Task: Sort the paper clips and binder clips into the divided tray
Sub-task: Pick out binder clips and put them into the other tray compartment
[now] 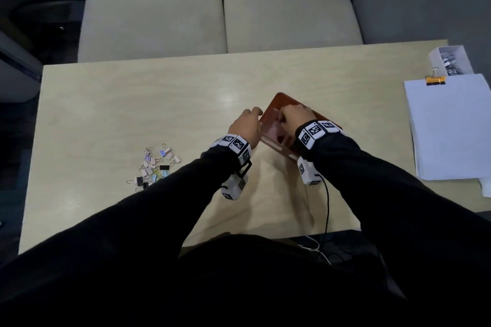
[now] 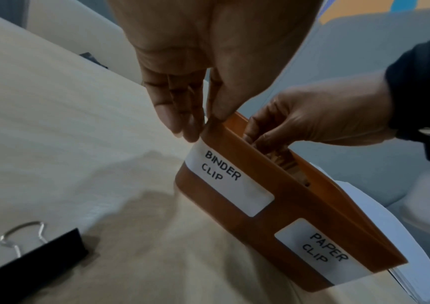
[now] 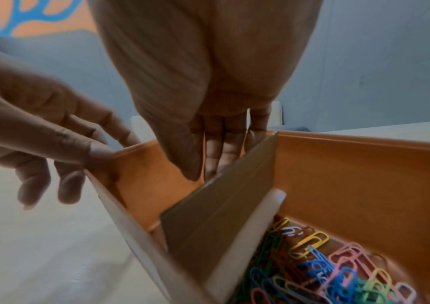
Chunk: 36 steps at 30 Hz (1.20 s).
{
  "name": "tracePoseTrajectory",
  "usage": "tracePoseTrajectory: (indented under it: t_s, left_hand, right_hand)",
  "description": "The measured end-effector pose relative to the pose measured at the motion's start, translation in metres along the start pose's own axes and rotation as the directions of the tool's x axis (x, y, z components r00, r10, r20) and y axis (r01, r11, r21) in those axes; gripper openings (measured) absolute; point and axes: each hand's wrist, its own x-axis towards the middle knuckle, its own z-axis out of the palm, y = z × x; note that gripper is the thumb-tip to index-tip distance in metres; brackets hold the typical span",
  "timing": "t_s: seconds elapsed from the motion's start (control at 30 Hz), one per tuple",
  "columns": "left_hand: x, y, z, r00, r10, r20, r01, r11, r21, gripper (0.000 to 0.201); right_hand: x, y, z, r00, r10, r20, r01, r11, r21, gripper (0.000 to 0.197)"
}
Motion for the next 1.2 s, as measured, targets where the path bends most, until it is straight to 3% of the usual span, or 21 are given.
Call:
tracePoseTrajectory:
  t_s: [0.13,0.23,0.4,0.5,0.57,0.6,0.9,1.03,1.2]
  left_hand:
    - [0.008,-0.010,0.004,0.998,-0.026,0.066,0.028,0.999,-0.037,0.028]
    - [0.002,-0.018,0.007,0.988,-0.034,0.151,0.068,0.971,-0.229,0.025]
    - [-0.012,-0.023,0.013,0.989,-0.028,0.143,0.072,0.947,-0.314,0.026]
    - [-0.019,-0.027,0.017,0.989,-0.014,0.150,0.069,0.929,-0.362,0.025]
    - [-0.021,-0.027,0.019,0.987,-0.015,0.161,0.075,0.925,-0.374,0.024]
    - [-0.021,-0.027,0.019,0.986,-0.019,0.164,0.080,0.922,-0.379,0.024]
    - [-0.020,-0.020,0.016,0.987,-0.042,0.154,0.100,0.913,-0.395,0.026]
    - [-0.021,-0.020,0.019,0.989,-0.046,0.140,0.100,0.907,-0.410,0.025]
    - [-0.021,-0.020,0.021,0.988,-0.055,0.143,0.111,0.901,-0.420,0.026]
  right_hand:
    - [0.014,-0.007,-0.004,0.989,0.011,0.150,-0.012,1.000,0.002,0.024]
    - [0.021,-0.011,-0.004,0.974,0.011,0.226,-0.020,0.999,0.036,0.020]
    - [0.027,-0.019,-0.006,0.937,0.029,0.349,-0.049,0.998,0.050,0.012]
    - [0.036,-0.020,0.006,0.936,0.042,0.350,-0.026,0.998,-0.051,0.014]
    - [0.049,-0.014,0.032,0.932,0.005,0.363,0.036,0.994,-0.106,0.003]
    - [0.050,-0.018,0.034,0.925,0.008,0.379,0.053,0.988,-0.149,0.010]
    - [0.025,-0.033,0.013,0.947,0.016,0.322,0.028,0.991,-0.132,0.027]
    - [0.022,-0.035,0.023,0.962,0.079,0.260,-0.050,0.992,-0.117,0.019]
    - [0.022,-0.037,0.018,0.942,0.075,0.327,-0.044,0.994,-0.101,0.022]
